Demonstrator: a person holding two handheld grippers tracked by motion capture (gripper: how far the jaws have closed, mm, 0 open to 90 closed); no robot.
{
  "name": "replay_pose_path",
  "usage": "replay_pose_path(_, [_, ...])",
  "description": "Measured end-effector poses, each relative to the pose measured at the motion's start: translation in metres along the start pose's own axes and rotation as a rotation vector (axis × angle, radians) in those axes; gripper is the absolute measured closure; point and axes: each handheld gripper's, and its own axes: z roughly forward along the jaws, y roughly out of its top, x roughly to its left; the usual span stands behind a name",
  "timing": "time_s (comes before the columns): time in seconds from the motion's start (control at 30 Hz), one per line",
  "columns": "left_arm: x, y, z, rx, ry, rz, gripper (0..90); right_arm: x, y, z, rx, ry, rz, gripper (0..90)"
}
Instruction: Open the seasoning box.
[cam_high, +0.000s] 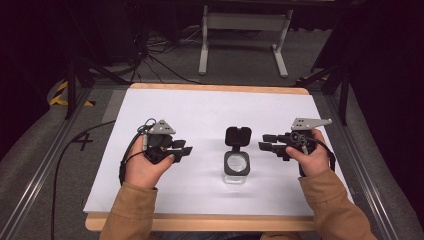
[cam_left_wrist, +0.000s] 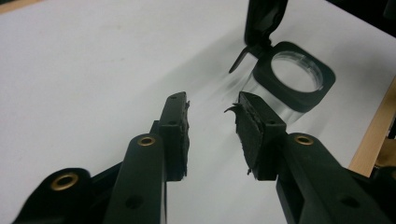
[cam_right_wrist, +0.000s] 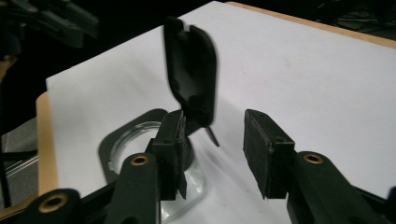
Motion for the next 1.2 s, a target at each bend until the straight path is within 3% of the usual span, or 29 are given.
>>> replay_pose_path(0.13, [0.012, -0.008, 0.004, 0.043, 0.009, -0.021, 61.3, -0.014, -0.004, -0.001, 0.024, -0.066, 0.021, 54.1])
replay_pose_path(0.3, [0.026, -0.015, 0.011, 0.073, 0.026, -0.041, 58.3, -0.032, -0.013, 0.0, 0.058, -0.077, 0.086, 50.6])
replay_pose_path(0.5, [0.041, -0.023, 0.021, 0.069, 0.027, -0.087, 56.4, -0.045, -0.023, 0.001, 0.097, -0.133, 0.098, 45.9])
replay_pose_path(0.77, [0.062, -0.036, 0.035, 0.117, 0.075, -0.123, 54.3, -0.071, -0.042, -0.002, 0.169, -0.209, 0.126, 43.9])
replay_pose_path(0.9, [0.068, -0.04, 0.04, 0.138, 0.079, -0.143, 53.0, -0.081, -0.053, -0.001, 0.199, -0.223, 0.161, 43.4])
replay_pose_path(1.2, [0.077, -0.049, 0.052, 0.185, 0.057, -0.157, 50.8, -0.089, -0.066, 0.006, 0.252, -0.265, 0.134, 41.7])
